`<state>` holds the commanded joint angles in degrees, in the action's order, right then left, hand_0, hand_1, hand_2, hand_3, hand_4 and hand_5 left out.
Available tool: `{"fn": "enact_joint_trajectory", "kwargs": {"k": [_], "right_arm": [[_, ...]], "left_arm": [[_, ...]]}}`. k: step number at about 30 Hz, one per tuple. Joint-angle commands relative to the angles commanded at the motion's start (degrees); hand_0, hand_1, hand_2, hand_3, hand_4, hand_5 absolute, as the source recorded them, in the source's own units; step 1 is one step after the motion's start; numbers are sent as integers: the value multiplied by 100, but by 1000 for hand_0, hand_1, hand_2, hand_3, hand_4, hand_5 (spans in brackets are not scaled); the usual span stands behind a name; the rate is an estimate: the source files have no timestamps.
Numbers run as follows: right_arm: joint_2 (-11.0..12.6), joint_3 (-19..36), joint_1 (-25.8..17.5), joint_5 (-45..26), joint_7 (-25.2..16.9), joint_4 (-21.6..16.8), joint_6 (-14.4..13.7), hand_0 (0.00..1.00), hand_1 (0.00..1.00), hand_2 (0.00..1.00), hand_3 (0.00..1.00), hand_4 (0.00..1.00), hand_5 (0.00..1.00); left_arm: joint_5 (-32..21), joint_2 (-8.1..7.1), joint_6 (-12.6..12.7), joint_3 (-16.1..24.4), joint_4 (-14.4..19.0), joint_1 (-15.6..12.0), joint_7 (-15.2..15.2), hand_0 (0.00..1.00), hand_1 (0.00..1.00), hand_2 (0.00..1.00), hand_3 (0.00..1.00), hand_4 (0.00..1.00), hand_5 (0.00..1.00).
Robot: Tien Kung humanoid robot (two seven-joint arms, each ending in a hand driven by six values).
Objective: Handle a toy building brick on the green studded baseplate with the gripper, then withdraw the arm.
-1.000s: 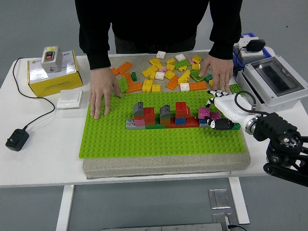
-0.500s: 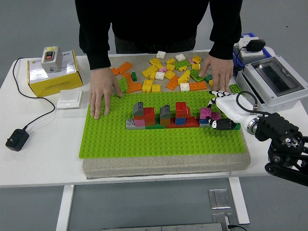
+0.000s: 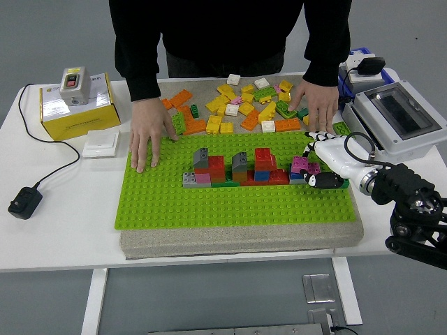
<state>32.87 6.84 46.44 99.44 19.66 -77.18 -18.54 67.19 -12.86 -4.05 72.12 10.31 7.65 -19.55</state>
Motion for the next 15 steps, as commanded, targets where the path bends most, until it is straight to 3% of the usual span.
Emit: {"fn": "enact_joint_trajectory", "kwargs": {"k": [15], "right_arm": [[-22, 5, 16, -5, 9, 34, 33, 771, 957, 998, 668, 585, 455]], "left_arm": [[3, -8, 34, -15, 0, 17, 40, 689, 583, 619, 693, 343, 627]]}}
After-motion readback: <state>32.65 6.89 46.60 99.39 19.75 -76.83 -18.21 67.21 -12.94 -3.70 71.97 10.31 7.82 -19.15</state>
